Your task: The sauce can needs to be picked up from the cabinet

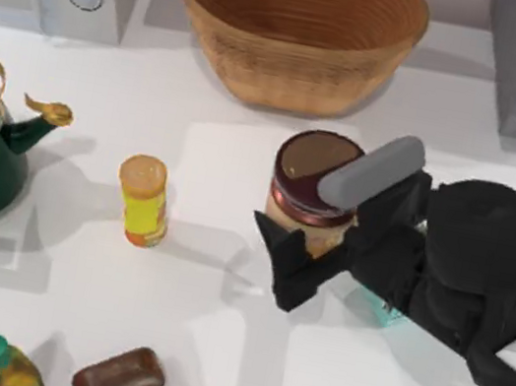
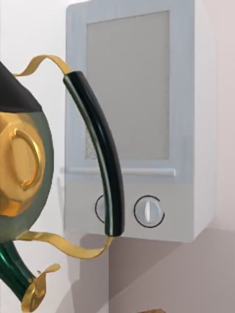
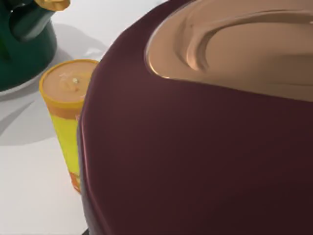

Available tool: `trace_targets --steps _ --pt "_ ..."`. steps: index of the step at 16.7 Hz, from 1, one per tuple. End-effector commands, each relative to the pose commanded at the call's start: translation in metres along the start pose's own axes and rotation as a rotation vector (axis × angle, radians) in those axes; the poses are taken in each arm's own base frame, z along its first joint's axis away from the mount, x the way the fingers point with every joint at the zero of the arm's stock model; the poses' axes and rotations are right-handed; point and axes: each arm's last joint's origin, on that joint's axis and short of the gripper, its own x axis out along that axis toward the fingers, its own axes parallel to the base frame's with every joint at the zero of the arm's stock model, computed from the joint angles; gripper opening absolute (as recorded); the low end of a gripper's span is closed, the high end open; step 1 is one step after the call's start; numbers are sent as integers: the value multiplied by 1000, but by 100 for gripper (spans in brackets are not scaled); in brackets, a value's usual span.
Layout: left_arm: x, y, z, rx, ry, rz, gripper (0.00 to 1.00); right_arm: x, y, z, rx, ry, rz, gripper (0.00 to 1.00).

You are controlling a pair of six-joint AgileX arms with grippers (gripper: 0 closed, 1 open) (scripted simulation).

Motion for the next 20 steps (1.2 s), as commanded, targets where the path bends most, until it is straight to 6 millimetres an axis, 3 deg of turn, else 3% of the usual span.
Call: trace_targets --steps 4,8,10,14,20 --pt "0 0 0 0 0 0 100 16 2 4 -5 -35 6 0" --pt "0 0 0 0 0 0 100 48 1 -21 -2 26 1 0" --pt "0 0 0 0 0 0 100 60 1 -21 -3 5 1 0" --pt "0 0 0 0 0 0 100 62 1 -21 -3 -4 2 0" --pt "0 0 0 0 0 0 100 62 1 -21 -3 -4 2 45"
